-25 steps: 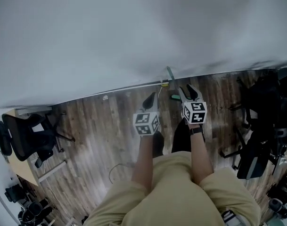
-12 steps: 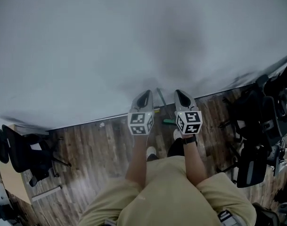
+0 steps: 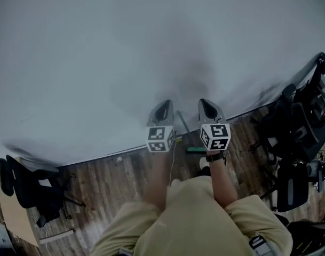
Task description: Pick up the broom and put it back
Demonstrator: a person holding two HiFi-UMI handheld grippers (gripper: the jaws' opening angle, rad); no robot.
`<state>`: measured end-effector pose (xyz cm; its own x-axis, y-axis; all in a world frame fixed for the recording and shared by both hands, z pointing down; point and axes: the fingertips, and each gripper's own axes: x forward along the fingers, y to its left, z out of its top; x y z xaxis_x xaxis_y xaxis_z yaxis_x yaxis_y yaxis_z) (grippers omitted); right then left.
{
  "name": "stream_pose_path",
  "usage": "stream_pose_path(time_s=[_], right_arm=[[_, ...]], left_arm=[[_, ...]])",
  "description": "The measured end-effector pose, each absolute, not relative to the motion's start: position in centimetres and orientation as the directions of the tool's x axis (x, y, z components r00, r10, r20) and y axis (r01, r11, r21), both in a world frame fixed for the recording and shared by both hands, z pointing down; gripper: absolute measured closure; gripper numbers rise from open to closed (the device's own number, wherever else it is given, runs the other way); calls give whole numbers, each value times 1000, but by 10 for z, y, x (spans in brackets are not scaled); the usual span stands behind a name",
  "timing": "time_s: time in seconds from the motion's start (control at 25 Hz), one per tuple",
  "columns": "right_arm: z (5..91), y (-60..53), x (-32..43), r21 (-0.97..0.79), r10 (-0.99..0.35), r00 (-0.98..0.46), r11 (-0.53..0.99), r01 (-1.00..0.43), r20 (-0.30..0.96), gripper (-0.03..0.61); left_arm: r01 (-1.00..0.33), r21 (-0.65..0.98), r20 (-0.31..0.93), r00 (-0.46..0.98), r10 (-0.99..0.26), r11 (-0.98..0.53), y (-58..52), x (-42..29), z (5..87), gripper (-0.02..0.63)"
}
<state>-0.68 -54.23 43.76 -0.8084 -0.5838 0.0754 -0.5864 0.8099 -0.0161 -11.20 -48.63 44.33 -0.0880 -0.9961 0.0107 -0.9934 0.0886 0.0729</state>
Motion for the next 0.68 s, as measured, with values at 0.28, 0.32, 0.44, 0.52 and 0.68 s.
stream_pose_path(time_s=[0.28,0.32,0.44,0.52,0.68], right_arm=[[446,-533,-26,-35,-565,-821,822,-569,88,572],[448,-529,-30,-34,-557,-825,826,-562,93,572],[456,-523,-41,-30,-536,-837,840,-542,110,572],[463,-522,-48,-29,-525,-843,846,-532,120,572],[475,-524,-61,-43,-509,-850,854,-518,133,572]], left_arm=[[-992,64,-8,-111,-994,110,-477,-131,436,612],[-991,65,-9,-118,-993,117,-474,-134,437,612],[-988,73,3,-134,-991,134,-469,-142,446,612],[-987,80,16,-137,-990,138,-469,-147,453,612],[-986,93,30,-139,-990,141,-471,-157,462,612]])
